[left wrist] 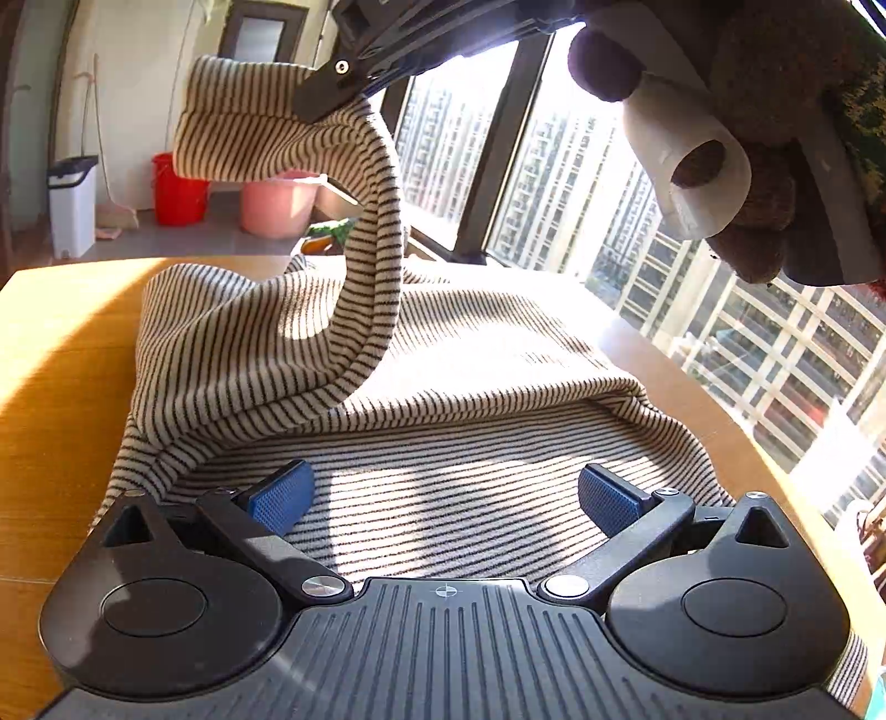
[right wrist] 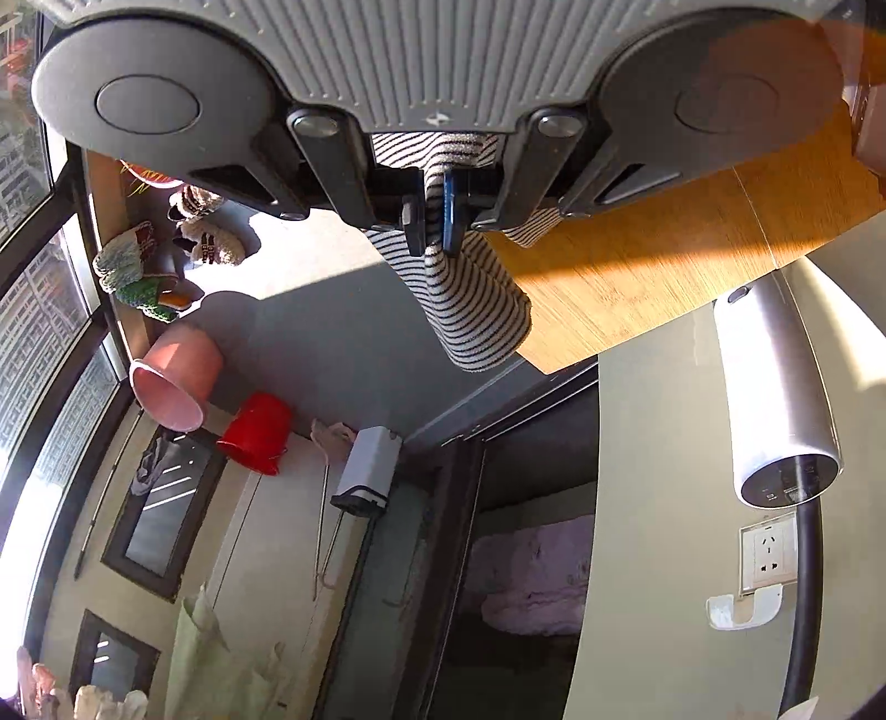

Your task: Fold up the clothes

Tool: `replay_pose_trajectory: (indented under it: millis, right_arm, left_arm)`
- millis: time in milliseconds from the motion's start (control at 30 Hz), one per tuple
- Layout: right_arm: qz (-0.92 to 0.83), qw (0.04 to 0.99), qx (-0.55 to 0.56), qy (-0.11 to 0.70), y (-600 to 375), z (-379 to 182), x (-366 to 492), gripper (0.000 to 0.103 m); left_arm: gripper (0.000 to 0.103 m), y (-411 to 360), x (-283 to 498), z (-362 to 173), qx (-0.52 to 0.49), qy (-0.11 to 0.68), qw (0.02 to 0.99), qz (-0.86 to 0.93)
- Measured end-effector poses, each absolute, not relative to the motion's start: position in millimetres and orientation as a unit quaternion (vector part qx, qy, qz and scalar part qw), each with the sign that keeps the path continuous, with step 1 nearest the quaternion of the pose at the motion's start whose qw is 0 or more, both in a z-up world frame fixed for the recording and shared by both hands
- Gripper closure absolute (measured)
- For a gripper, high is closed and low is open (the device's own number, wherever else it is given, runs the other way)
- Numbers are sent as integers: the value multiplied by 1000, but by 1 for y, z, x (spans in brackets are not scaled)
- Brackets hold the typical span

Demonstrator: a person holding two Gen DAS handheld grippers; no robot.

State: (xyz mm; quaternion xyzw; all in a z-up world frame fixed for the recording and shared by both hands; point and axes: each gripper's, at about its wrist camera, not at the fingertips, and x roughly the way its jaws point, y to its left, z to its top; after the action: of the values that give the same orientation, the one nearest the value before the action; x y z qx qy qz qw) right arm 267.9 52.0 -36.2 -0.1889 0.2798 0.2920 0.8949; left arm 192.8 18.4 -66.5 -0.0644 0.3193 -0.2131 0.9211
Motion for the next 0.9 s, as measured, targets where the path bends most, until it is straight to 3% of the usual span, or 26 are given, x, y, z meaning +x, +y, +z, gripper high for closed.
replay_pose_trajectory:
  millis: [400,733,800,833,867,900]
  right_arm:
    - [143,912,25,383,-122,-100,217,94]
    - [154,914,122,356,-140,-123,243,54]
    - [159,913,142,349,-142,-127,251,54]
    - [161,912,151,346,-143,-129,254,61]
    - [164,911,161,342,-144,-131,258,85]
    - [166,910,171,339,-145,-133,261,93]
  left_arm:
    - [0,16,189,-57,-76,319,920,-216]
    - [0,15,193,-57,-77,320,919,-216]
    - [0,16,193,-57,-78,320,919,-216]
    - [0,17,193,-58,-81,319,919,-216]
    - [0,17,193,-58,-84,319,919,-215]
    - [0,18,193,-58,-86,318,920,-213]
